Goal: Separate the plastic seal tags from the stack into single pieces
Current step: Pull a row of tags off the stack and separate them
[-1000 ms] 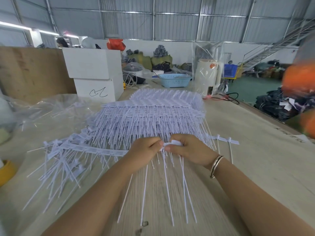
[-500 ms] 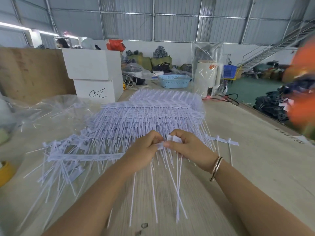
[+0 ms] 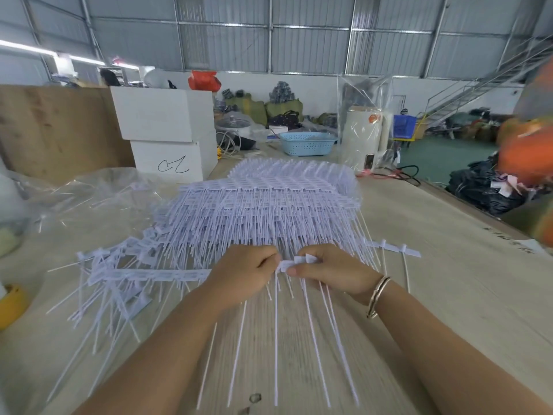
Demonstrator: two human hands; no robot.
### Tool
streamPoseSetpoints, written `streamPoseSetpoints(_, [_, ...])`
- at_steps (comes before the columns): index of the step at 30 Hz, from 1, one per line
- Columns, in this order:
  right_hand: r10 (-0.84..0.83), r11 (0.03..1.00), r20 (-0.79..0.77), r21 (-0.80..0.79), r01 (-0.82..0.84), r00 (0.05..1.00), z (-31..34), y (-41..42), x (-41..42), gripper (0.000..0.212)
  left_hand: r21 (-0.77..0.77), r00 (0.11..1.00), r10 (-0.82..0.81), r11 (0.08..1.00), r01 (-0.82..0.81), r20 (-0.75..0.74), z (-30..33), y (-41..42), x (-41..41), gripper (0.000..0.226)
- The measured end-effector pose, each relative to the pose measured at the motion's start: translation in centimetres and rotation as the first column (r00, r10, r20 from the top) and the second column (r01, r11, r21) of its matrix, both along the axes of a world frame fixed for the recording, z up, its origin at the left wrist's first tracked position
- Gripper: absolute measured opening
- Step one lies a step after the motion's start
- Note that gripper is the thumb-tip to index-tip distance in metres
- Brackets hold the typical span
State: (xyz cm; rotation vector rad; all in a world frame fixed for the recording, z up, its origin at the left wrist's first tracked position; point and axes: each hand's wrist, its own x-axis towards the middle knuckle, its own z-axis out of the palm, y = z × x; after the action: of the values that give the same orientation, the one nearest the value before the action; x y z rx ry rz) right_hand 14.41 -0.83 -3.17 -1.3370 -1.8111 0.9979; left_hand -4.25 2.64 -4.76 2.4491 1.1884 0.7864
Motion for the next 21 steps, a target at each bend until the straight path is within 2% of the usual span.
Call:
streamPoseSetpoints(3, [0.036, 0.998, -0.024, -0.046, -0.037, 0.999, -0.3, 0.0, -0.3, 0.037, 0.015, 1.000, -0.009, 1.000, 0.009, 0.016, 0.0, -0.1, 0.4, 0.027])
streamPoseSetpoints(5, [0.034, 0.999, -0.050, -0.037, -0.036, 0.998, -0.3, 0.0, -0.5, 0.040, -0.023, 0.996, -0.030, 0.999, 0.032, 0.085, 0.0, -0.1, 0.6, 0.024])
streamPoseSetpoints(9, [-0.017, 1.000, -0.134, 0.010, 0.018, 0.991, -0.6, 0.2, -0.6, 0.029, -0.117, 0.979, -0.063, 0.989, 0.087, 0.196, 0.2, -0.1, 0.7, 0.024])
streamPoseSetpoints(14, [-0.034, 0.989, -0.194, 0.134, 0.061, 0.980, -0.8, 0.0, -1.0, 0.018, -0.250, 0.949, -0.082, 0.955, 0.162, 0.304, 0.3, 0.4, 0.2, 0.021])
streamPoseSetpoints(18, [-0.056, 0.966, -0.251, 0.230, 0.116, 0.966, -0.6, -0.3, -1.5, 0.027, -0.301, 0.908, -0.061, 0.932, 0.200, 0.414, 0.4, 0.4, 0.2, 0.025])
streamPoseSetpoints(21, [-0.053, 0.947, -0.402, 0.272, 0.174, 0.914, 0.0, -0.1, -1.3, 0.031, -0.322, 0.868, 0.002, 0.929, 0.183, 0.497, 0.4, 0.6, -0.1, 0.029])
